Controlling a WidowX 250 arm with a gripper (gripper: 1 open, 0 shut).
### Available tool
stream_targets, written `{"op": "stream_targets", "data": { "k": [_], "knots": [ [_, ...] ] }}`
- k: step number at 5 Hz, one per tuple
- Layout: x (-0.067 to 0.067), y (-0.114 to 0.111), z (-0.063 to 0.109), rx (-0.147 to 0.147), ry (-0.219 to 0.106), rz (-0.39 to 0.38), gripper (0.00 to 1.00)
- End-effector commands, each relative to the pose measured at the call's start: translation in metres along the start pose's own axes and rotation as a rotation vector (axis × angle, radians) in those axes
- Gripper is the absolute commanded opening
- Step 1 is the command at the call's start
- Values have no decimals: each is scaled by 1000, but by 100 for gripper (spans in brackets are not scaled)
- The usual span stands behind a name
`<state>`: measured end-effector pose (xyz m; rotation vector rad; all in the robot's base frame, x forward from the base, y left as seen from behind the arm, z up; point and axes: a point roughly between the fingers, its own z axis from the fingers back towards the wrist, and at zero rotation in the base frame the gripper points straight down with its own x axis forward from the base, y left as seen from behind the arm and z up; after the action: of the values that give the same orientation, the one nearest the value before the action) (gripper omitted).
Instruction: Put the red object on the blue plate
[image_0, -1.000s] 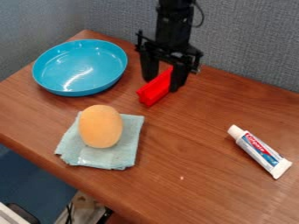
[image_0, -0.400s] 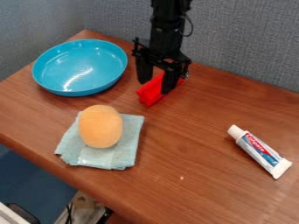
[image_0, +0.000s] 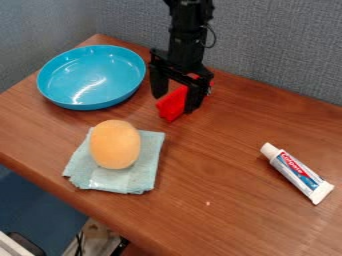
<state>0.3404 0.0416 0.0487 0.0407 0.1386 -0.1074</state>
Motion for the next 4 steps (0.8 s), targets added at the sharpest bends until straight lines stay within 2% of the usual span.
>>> {"op": "stream_targets", "data": {
  "k": [1,4],
  "knots": [
    [10,15,9,18,-43,19,100],
    [22,21,-5,14,-51,17,100]
  ]
}}
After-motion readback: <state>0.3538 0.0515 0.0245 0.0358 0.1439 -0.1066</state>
